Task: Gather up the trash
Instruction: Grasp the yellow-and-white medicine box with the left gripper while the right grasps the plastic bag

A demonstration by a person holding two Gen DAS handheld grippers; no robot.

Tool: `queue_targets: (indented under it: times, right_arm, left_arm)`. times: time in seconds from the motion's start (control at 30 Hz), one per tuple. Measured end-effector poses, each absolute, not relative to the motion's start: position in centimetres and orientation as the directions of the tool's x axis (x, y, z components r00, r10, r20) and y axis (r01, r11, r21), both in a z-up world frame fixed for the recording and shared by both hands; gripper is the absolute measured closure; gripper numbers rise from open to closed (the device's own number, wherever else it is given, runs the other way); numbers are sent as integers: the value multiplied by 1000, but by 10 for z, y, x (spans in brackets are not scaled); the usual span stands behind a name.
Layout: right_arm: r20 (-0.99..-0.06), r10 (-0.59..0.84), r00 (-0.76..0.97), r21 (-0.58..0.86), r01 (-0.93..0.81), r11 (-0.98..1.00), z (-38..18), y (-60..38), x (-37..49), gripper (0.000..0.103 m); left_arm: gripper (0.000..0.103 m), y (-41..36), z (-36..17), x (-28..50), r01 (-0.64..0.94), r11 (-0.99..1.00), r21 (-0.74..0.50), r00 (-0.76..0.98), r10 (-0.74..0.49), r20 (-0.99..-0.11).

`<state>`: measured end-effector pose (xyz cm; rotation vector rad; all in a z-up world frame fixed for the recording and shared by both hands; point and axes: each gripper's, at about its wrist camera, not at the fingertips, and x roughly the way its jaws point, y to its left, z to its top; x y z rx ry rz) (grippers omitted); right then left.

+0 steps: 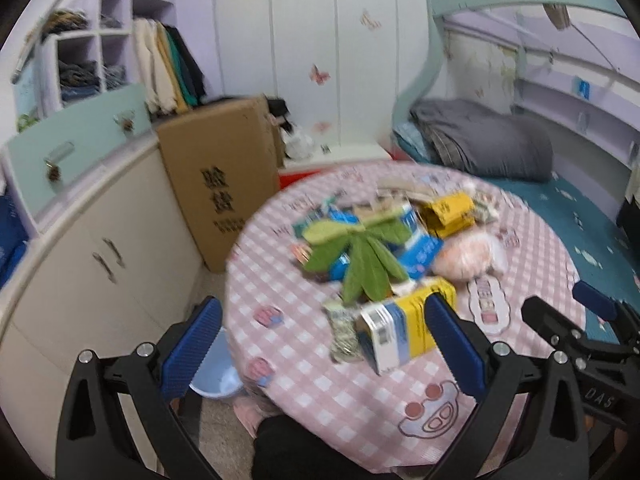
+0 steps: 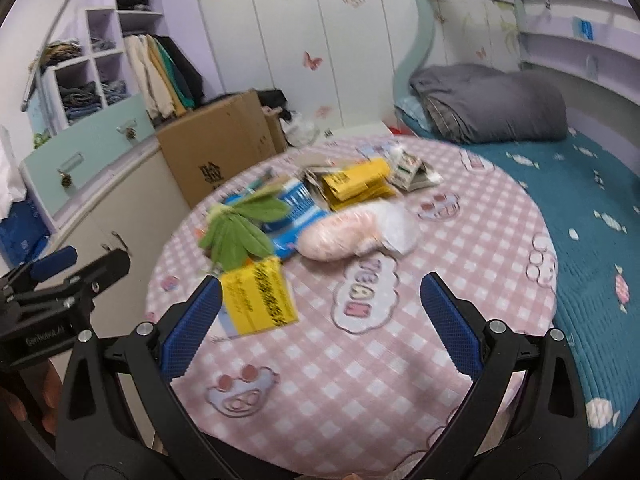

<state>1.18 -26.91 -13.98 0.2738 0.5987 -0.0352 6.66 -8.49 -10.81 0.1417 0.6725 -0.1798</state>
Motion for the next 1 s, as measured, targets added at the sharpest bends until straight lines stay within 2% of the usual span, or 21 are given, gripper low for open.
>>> queue_targets:
  times: [0.23,0.33,0.4,0.43,0.63,0.7,0.73,0.8,0.9,0.97,1.0]
  right_arm:
    - [-614,12,789,217,155,964,-166,-282,24,6]
    - [-629,13,777,219,162,962,-174,-287,27,6]
    - [-636,16,772,223,163,961,-178,-289,29,6]
    - [-637,18,770,224,163,961,-180,-289,31,6]
    - [-644,44,764,241,148,959,-186,-292,35,6]
    - [-647,52,761,244,141,960,-187,-291,36,6]
    - [-647,55,760,245,139,960,-188,-290,37,6]
    - [-649,61,758,248,135,959,-188,-291,38,6]
    - [-646,62,761,251,134,959,-187,-291,36,6]
    - [-642,63,764,254,134,958,-185,-291,36,6]
    - [-640,66,766,259,133,957,-184,-292,35,6]
  left_arm:
    - [5,-108,-151,88,321,942,101,700,-164,-695]
    - [7,-111,-165,97,349,935,69,670,-197,-716]
    - [27,-112,-172,104,367,930,21,633,-233,-738]
    - [31,-112,-177,108,377,926,-12,608,-257,-751]
    - [42,-116,-192,111,420,900,-119,548,-356,-757]
    - [57,-117,-193,113,433,888,-157,530,-392,-752]
    - [61,-118,-192,113,438,882,-173,525,-407,-748]
    - [80,-118,-192,114,453,868,-205,510,-440,-739]
    - [94,-118,-186,110,484,834,-264,489,-508,-709]
    - [102,-119,-180,106,508,803,-311,479,-564,-673]
    - [102,-119,-177,104,505,801,-321,485,-572,-662]
